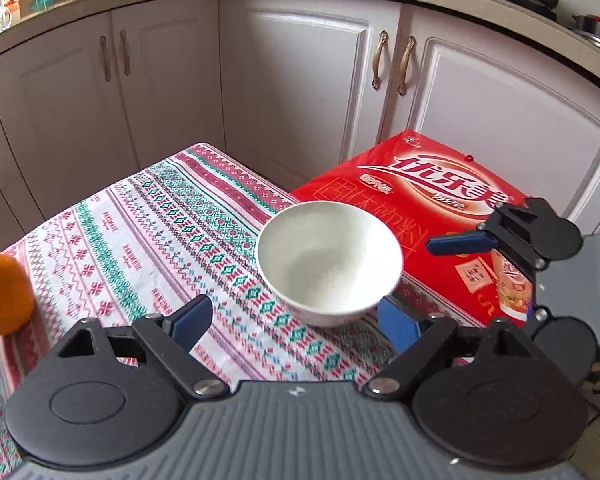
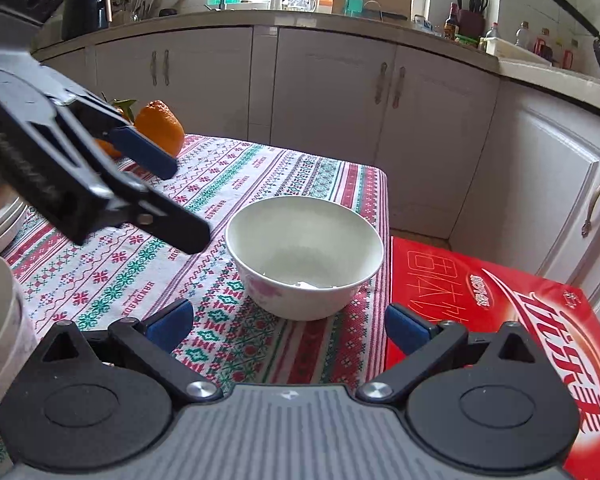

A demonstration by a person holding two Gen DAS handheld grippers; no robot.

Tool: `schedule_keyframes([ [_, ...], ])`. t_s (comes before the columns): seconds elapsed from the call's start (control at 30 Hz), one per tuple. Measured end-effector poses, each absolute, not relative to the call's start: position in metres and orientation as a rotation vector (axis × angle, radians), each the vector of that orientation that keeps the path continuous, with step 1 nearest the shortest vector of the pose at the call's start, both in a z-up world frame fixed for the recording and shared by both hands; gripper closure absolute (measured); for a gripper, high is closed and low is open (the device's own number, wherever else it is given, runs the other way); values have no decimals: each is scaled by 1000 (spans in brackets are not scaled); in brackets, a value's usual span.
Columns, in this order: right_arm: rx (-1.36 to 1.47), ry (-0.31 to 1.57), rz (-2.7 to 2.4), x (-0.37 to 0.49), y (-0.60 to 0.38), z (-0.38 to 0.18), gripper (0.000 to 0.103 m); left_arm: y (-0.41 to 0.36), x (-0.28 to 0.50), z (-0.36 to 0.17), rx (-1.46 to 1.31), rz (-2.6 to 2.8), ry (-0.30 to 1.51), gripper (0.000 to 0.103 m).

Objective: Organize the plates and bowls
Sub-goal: 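Move the left tool to the white bowl by the red box and close on its rim, then lift the white bowl and carry it toward the nested bowls with the left tool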

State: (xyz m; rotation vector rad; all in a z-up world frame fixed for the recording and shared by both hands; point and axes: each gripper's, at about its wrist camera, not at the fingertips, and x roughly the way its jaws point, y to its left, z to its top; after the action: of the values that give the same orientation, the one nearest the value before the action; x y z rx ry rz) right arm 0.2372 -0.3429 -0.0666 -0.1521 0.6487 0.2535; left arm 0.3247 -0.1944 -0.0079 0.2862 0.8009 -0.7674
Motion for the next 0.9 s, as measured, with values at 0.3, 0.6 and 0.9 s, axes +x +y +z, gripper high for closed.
schedule_keyframes([
  [0.3, -143, 649, 267, 260, -347, -74, 2, -223, 364, -28, 287, -778, 833, 24],
  [0.6, -164, 642, 287, 270, -346, -74, 10, -239, 378, -40, 296, -798, 856, 32],
  [0.9, -155, 639, 292, 271, -349, -73, 15, -243, 380, -42, 300, -838, 862, 40],
])
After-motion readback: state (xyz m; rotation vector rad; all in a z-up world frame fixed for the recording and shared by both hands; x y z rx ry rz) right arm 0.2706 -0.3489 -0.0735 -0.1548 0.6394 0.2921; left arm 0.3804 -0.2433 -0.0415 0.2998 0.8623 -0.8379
